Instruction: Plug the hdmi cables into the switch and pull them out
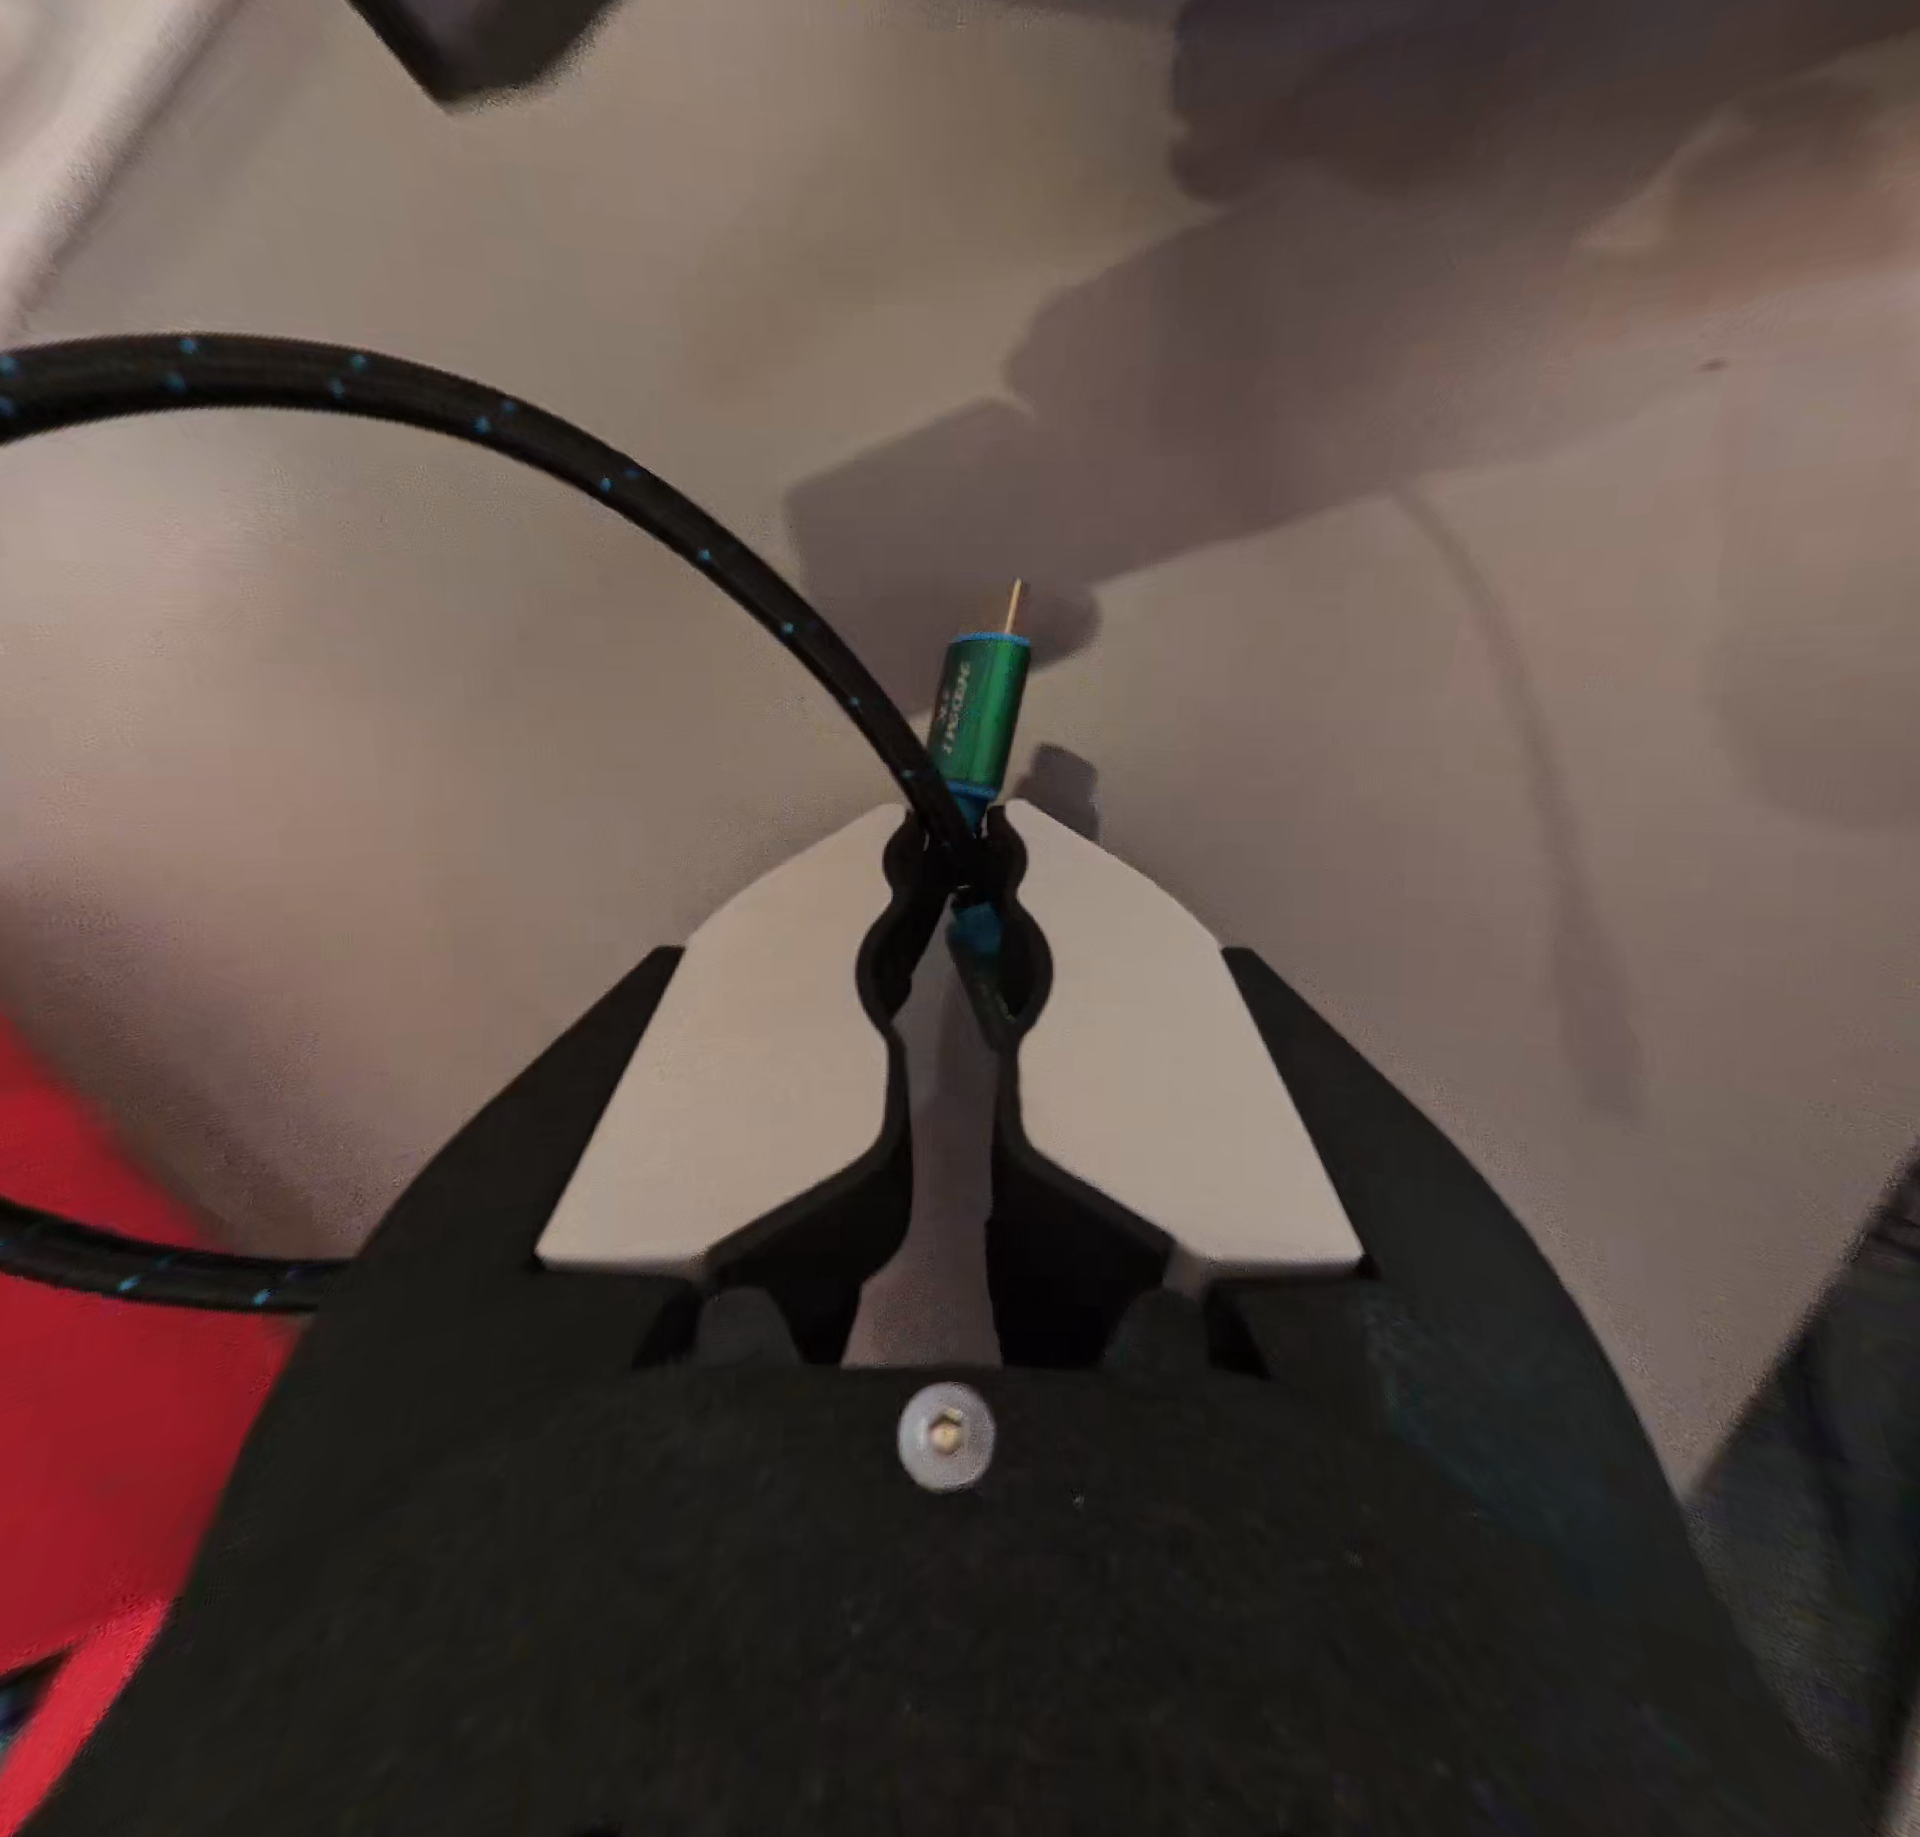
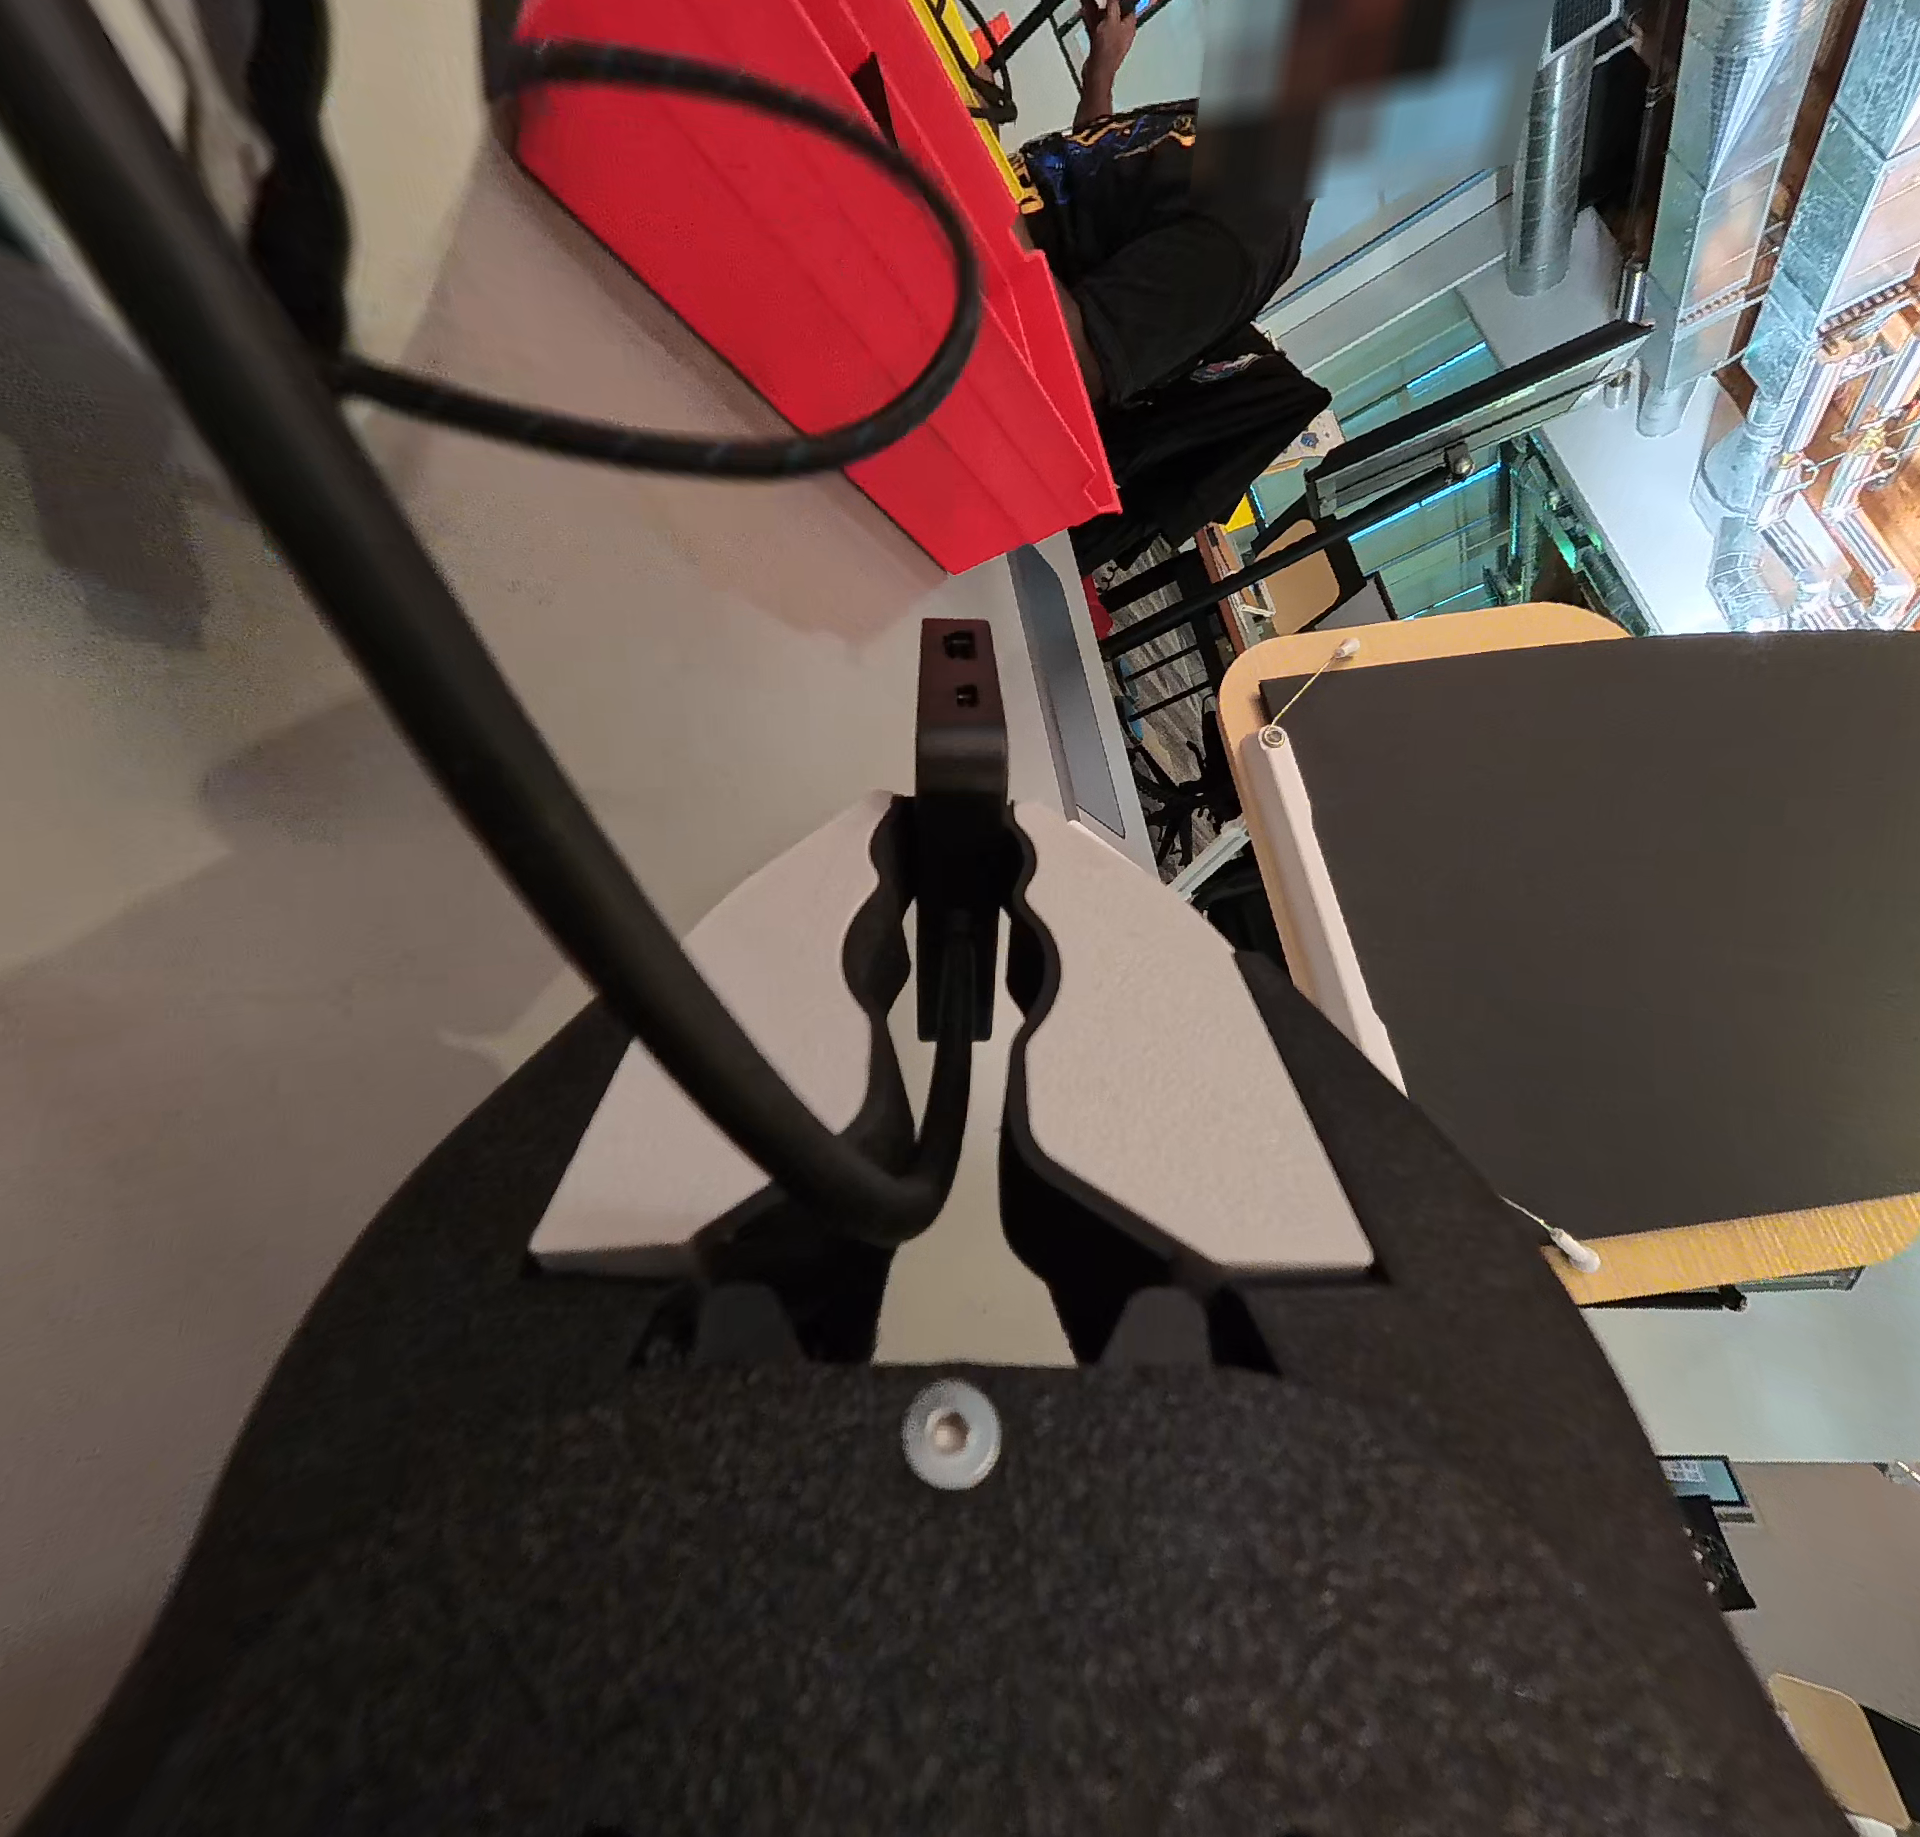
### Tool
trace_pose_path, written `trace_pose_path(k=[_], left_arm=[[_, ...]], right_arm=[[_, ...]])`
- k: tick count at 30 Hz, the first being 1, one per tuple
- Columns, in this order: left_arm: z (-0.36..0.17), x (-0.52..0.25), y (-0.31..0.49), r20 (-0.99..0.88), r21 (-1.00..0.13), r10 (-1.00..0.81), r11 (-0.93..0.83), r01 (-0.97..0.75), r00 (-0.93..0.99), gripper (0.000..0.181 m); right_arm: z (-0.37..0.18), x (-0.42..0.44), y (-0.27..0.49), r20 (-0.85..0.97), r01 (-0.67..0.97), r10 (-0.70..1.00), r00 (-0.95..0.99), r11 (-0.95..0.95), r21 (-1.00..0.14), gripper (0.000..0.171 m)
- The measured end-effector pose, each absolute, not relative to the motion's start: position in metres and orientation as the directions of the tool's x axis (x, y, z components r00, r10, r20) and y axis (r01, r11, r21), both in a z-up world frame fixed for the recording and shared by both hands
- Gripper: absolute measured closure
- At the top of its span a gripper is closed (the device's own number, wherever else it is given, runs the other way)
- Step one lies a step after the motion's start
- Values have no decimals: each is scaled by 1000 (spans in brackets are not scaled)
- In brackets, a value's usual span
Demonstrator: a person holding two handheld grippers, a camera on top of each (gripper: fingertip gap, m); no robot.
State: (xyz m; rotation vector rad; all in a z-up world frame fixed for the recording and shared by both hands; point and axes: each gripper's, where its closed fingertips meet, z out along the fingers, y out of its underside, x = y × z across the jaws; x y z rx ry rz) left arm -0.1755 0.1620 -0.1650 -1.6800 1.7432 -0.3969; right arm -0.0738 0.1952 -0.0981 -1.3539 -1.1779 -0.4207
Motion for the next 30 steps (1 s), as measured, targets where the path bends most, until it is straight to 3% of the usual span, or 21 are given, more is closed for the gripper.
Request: trace_pose_path(k=[4,8,15,30], left_arm=[[-130,-174,183,-488,-588,-869,254,-768,86,170],[-108,-162,196,-586,-517,-807,298,-802,78,170],[-96,-142,208,-580,-441,-812,247,-863,64,170],[-97,-128,211,-535,-449,-840,190,-873,93,170]], right_arm=[[-97,-74,196,835,824,363,413,242,-513,157],[-96,-74,199,866,860,322,382,220,-461,157],[-95,-70,202,892,893,281,355,180,-412,156],[-101,-64,209,918,931,260,300,130,-341,156]])
